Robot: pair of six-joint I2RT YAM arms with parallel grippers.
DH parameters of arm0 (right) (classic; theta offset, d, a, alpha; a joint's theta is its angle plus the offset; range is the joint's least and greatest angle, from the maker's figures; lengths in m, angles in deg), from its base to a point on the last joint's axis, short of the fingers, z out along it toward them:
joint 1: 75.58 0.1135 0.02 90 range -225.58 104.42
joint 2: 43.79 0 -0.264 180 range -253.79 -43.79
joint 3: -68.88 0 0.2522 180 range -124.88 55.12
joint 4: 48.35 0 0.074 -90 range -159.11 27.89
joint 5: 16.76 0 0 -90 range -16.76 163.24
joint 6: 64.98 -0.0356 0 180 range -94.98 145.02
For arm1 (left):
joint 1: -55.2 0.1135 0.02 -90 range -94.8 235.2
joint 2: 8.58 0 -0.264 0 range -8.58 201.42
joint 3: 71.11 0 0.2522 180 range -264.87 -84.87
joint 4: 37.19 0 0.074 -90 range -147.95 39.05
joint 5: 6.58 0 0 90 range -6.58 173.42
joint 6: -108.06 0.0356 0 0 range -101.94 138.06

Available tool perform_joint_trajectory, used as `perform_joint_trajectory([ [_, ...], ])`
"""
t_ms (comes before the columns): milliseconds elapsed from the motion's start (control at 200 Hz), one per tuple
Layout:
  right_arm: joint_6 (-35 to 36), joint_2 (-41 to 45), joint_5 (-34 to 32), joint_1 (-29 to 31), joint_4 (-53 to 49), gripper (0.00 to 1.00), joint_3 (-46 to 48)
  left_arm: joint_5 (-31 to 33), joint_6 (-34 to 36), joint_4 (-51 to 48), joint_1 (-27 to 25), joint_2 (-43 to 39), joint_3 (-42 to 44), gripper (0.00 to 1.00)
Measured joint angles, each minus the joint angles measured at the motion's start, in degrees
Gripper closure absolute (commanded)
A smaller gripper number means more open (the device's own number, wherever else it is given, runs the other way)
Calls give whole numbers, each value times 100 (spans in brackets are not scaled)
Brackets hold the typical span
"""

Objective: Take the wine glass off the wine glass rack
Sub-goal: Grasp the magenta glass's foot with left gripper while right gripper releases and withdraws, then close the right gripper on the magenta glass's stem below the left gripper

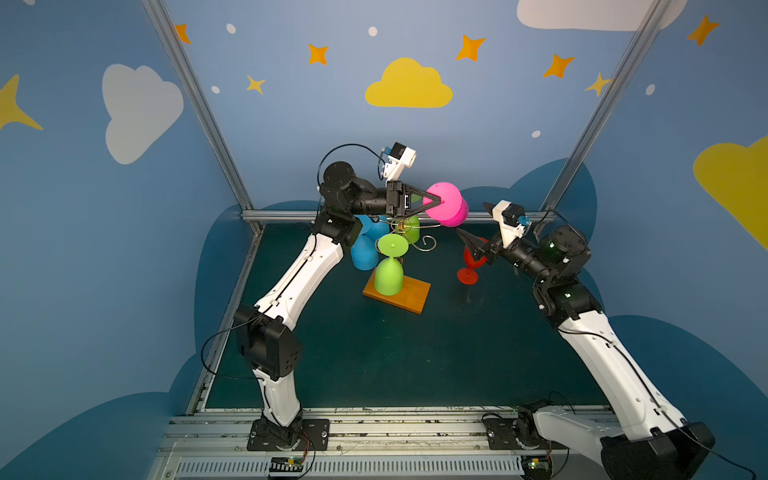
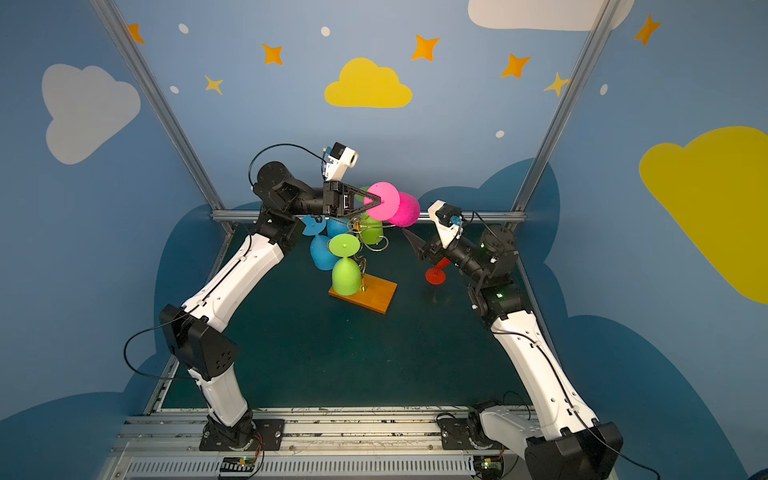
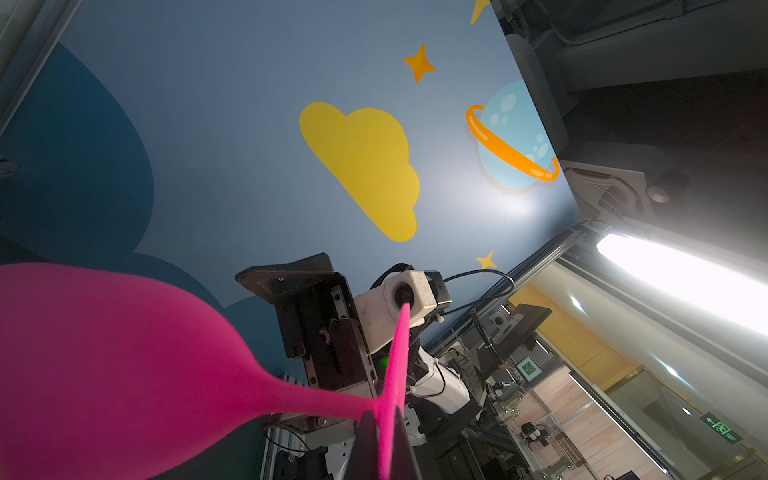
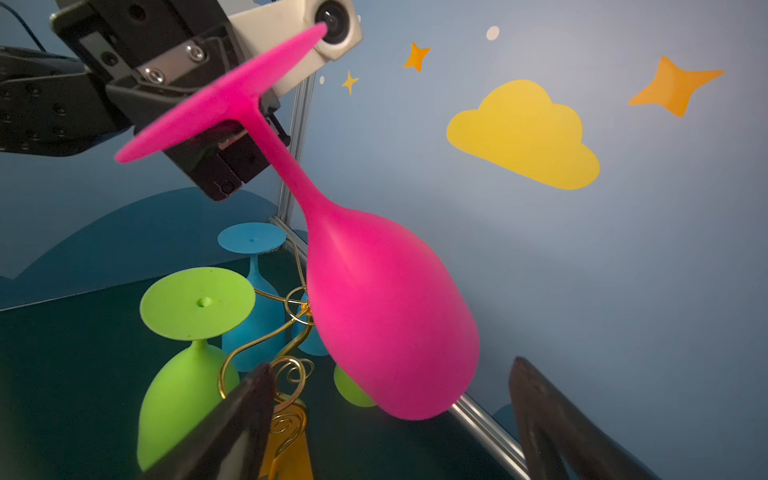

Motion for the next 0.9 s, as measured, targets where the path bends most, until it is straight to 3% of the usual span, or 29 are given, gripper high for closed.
perform_joint_trajectory([
  [245,437,-476,214,109,254,12,-118,-2,-170,11,0,0,0,97],
  [901,715,-1217,212,330,334,12,-767,-9,-557,286,0,0,0,97],
])
